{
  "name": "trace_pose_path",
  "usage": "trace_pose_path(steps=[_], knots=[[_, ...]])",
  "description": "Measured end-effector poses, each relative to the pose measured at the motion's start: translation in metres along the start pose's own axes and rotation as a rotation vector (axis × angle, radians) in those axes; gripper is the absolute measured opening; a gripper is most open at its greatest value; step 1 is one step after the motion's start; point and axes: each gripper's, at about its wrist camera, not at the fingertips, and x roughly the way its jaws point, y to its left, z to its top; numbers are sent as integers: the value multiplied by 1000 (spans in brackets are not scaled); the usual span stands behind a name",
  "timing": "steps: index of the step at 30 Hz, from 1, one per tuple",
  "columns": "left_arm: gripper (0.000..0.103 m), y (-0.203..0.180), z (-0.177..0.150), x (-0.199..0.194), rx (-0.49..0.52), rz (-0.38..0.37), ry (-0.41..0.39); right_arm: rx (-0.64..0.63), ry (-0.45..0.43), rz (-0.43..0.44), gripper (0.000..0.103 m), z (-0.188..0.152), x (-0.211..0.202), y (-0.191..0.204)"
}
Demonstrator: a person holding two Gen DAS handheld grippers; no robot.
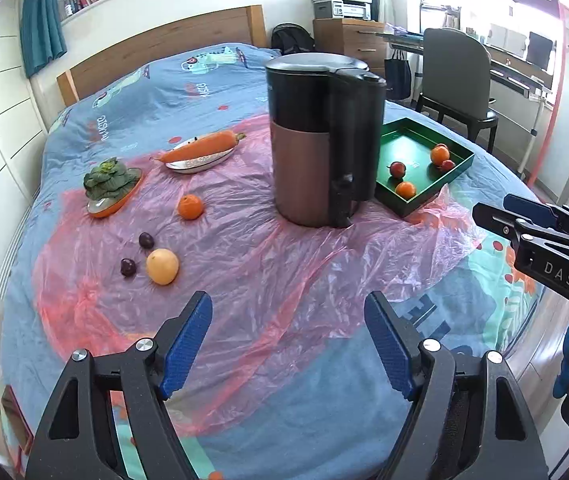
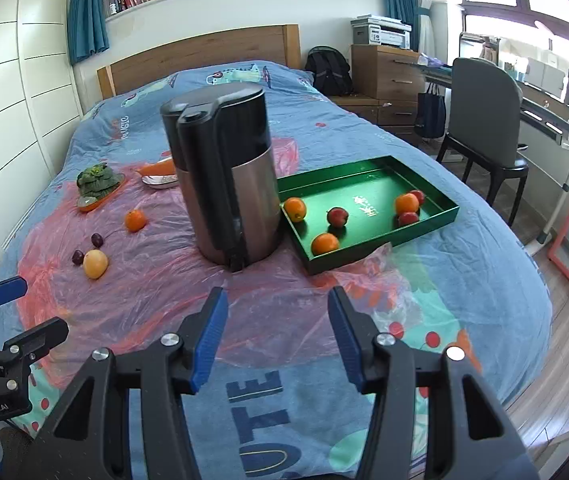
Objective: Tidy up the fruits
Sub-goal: 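Move both tools back over the remaining fruits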
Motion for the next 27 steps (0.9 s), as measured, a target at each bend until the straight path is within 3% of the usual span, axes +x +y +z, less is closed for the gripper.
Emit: trace_pose_path(steps=[16, 27], knots=[[74, 96, -60, -29, -170, 81, 1, -133, 51, 132, 73, -19, -13, 99], [76, 161, -91, -31, -290, 116, 7, -224, 61, 230, 73, -31, 1, 172]])
